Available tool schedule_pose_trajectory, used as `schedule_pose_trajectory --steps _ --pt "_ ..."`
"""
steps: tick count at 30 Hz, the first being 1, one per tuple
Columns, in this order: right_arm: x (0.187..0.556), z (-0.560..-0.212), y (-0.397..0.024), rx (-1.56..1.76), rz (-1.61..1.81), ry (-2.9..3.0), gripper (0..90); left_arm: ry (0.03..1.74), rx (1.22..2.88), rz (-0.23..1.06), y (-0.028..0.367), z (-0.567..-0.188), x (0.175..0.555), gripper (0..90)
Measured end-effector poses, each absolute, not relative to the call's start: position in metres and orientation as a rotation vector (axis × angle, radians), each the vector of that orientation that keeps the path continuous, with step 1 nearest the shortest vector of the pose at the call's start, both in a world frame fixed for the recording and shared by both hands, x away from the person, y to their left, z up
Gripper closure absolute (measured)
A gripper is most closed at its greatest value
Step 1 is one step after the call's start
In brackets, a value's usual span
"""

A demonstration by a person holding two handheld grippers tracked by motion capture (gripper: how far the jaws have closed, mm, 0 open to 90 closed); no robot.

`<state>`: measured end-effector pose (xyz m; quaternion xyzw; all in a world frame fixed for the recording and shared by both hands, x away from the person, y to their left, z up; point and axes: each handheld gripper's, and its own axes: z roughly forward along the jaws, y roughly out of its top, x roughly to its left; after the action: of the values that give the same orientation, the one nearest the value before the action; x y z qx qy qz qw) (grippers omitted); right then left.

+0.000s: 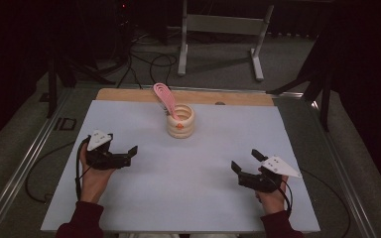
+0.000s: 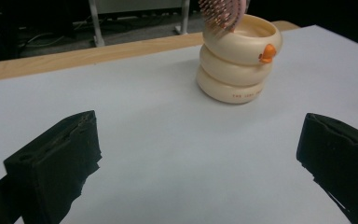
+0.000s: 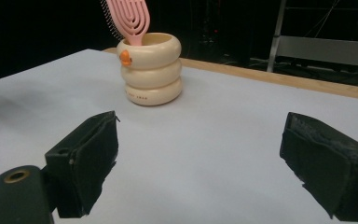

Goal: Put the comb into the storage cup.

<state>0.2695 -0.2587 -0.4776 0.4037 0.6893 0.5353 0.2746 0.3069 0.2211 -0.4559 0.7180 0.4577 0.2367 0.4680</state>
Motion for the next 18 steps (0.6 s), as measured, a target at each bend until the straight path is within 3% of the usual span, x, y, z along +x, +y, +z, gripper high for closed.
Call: schedule_pose_trajectory --steps 18 --pt "0.265 -0.479 -0.259 1.056 1.439 1.886 11.2 1.085 1.753 0.614 0.246 -0.476 0.27 0.0"
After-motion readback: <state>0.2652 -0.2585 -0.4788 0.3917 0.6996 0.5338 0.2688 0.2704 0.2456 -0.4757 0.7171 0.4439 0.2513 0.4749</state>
